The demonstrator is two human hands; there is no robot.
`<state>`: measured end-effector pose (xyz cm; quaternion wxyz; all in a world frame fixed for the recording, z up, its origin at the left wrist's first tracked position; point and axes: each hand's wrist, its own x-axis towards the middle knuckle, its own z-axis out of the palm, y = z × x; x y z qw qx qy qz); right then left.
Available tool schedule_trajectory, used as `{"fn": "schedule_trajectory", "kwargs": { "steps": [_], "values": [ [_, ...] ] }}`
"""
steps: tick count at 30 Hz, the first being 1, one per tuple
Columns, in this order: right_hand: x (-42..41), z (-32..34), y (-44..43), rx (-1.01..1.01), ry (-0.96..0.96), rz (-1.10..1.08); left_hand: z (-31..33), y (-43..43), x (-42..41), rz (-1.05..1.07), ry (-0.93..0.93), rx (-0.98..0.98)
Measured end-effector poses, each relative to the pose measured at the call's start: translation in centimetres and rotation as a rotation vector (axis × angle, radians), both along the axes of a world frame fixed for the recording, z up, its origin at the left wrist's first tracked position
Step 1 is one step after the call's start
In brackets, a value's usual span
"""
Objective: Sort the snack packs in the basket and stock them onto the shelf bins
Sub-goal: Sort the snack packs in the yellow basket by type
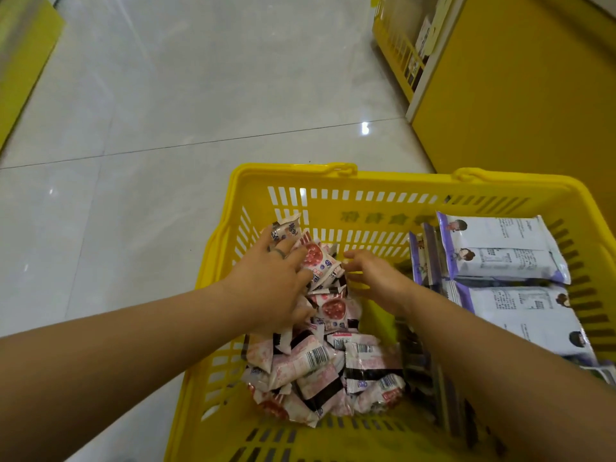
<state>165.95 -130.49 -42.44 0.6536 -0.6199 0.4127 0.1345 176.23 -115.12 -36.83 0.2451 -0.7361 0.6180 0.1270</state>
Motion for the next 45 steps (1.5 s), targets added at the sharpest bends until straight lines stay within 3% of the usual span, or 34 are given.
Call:
{"fn": "schedule_trajectory", "kwargs": {
  "steps": [3, 5, 8, 11, 19, 27, 36, 42, 45],
  "values": [
    [-1.1, 0.7, -0.7, -0.239, 0.163, 0.259, 0.3, 0.2, -0.6, -0.050, 0.070, -0.091],
    [-2.1, 1.7, -0.9, -0.358, 0.310, 0.582, 0.3, 0.5, -1.2, -0.079, 0.108, -0.085],
    [-3.7, 2.0, 0.3, -0.326, 0.534, 1.104, 0.2, 1.4, -1.6, -0.087, 0.137, -0.040],
    [-5.3, 1.0, 2.7, -0.387, 0.564, 1.320, 0.2, 2.3, -1.6, -0.076, 0.154, 0.005],
    [-6.6, 0.0, 3.3, -0.537, 0.414, 1.194, 0.2, 2.6, -1.5, -0.075, 0.165, 0.007],
    [-7.1, -0.5, 4.2, -0.537, 0.455, 1.183, 0.1, 2.6, -1.5, -0.082, 0.155, 0.013],
    [-4.7, 5.3, 1.5, -0.550, 0.441, 1.135, 1.3, 2.7, -1.6, -0.059, 0.140, -0.027],
    [-3.8, 11.4, -1.7, -0.485, 0.147, 0.859, 5.8, 3.5, 0.3, 0.126, 0.231, -0.533],
    [-2.7, 12.0, -0.8, -0.255, -0.029, 0.613, 6.9, 3.8, 0.9, 0.209, 0.275, -0.727]
  ]
}}
